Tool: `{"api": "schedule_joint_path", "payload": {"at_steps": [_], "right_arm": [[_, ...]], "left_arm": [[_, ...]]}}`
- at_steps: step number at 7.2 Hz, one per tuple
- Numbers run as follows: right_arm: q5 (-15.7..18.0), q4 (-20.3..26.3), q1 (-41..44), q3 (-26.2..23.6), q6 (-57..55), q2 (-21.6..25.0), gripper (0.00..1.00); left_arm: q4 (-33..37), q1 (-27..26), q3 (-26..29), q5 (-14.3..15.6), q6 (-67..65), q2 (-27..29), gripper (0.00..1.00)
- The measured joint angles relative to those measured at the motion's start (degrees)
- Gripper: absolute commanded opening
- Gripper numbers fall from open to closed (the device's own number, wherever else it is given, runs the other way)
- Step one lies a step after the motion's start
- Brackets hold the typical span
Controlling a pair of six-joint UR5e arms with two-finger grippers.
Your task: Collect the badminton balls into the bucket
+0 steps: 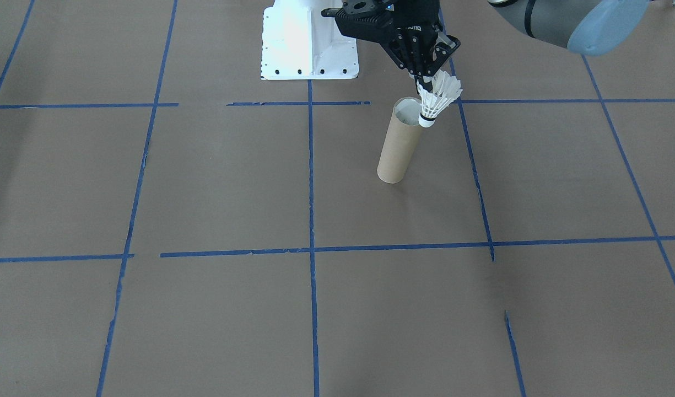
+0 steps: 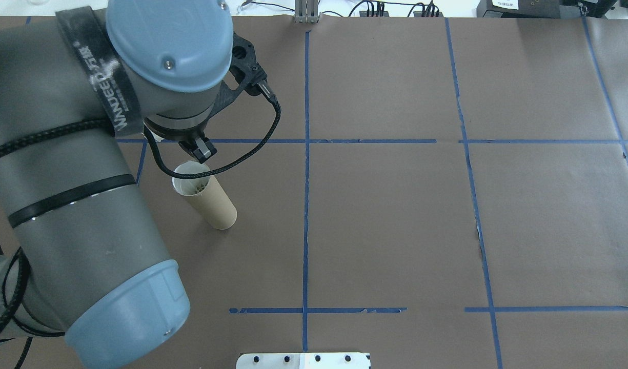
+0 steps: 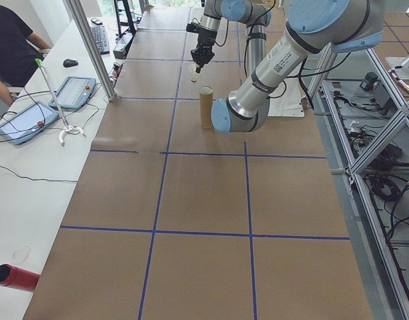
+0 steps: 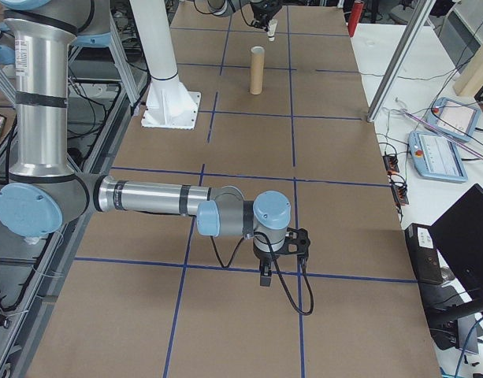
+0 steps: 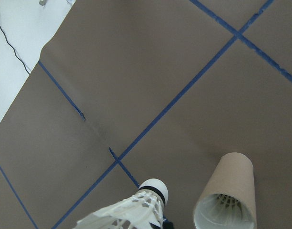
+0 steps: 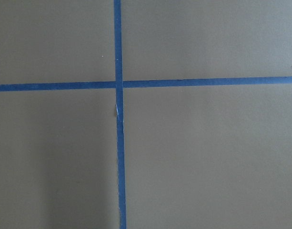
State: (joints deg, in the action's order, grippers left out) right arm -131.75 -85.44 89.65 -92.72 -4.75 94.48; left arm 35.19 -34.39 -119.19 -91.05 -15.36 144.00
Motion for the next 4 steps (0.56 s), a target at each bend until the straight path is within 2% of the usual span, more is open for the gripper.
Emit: {"api": "schedule_joint_path", "payload": {"at_steps": [4], "right_arm": [[0.0, 0.0, 0.0, 0.0, 0.0, 0.0, 1.00]], "left_arm": [[-0.1, 1.5, -0.2, -0.4, -0.3, -1.2, 0.00]]}}
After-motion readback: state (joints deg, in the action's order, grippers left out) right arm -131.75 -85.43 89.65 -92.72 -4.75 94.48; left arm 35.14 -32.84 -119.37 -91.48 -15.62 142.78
